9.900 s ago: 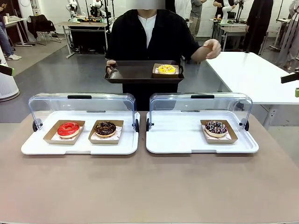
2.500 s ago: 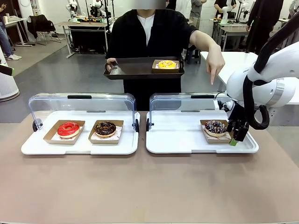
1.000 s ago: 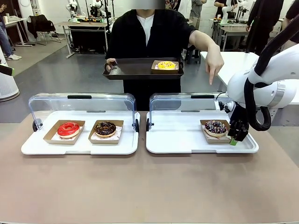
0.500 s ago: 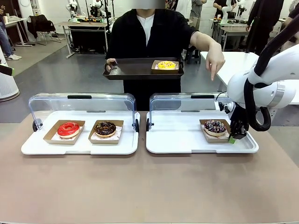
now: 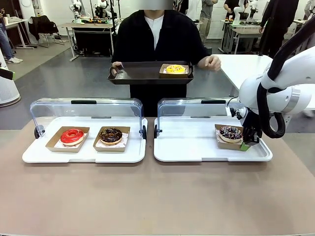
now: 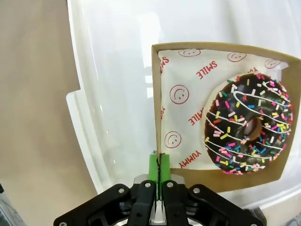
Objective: Provide the desired donut to the person.
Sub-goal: Pick up and lift the Paper togo box containing the Donut pointed at by the person.
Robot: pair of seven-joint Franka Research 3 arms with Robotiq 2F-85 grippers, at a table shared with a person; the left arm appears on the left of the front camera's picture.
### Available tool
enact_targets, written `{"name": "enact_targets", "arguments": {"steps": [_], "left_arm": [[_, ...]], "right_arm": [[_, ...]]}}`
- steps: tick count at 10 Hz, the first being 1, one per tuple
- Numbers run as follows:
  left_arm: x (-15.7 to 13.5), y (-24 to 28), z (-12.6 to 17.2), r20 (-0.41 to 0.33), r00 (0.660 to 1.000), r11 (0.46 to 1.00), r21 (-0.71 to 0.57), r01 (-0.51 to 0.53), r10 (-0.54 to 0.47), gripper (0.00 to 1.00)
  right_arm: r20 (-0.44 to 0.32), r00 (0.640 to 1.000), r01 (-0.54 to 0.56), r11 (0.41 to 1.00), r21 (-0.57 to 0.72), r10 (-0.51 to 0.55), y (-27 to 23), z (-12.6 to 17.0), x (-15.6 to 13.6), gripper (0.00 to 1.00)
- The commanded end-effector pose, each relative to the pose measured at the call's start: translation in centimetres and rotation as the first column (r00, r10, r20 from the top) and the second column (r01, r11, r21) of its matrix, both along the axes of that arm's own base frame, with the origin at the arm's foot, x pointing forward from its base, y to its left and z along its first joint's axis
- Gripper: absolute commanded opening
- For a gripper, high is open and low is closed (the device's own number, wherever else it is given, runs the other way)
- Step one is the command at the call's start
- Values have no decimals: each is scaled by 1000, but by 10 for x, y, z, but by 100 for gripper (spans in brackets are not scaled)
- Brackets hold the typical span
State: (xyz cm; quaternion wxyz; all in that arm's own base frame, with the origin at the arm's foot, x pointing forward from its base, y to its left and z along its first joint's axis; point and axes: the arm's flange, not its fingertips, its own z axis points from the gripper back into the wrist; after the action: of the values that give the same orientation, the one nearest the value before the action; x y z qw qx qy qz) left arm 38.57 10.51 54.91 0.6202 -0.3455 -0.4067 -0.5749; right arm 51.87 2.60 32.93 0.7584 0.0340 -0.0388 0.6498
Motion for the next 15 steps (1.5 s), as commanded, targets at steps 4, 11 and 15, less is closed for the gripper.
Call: {"name": "enact_targets", "arguments": {"steps": [4, 11, 15], "left_arm": [[-1, -1, 2, 4, 1000, 1000, -15, 4, -4, 100], [-1, -1, 2, 4, 1000, 1000, -15, 4, -4, 100], [-1, -1, 2, 4, 1000, 1000, -15, 4, -4, 100]], "right_arm": [[-80, 996, -49, 995, -90, 42, 33, 88, -79, 0], [-12, 995, -98, 988, -121, 97, 62, 272, -188, 0], [4, 998, -57, 993, -101, 58, 69, 340, -155, 0]]}}
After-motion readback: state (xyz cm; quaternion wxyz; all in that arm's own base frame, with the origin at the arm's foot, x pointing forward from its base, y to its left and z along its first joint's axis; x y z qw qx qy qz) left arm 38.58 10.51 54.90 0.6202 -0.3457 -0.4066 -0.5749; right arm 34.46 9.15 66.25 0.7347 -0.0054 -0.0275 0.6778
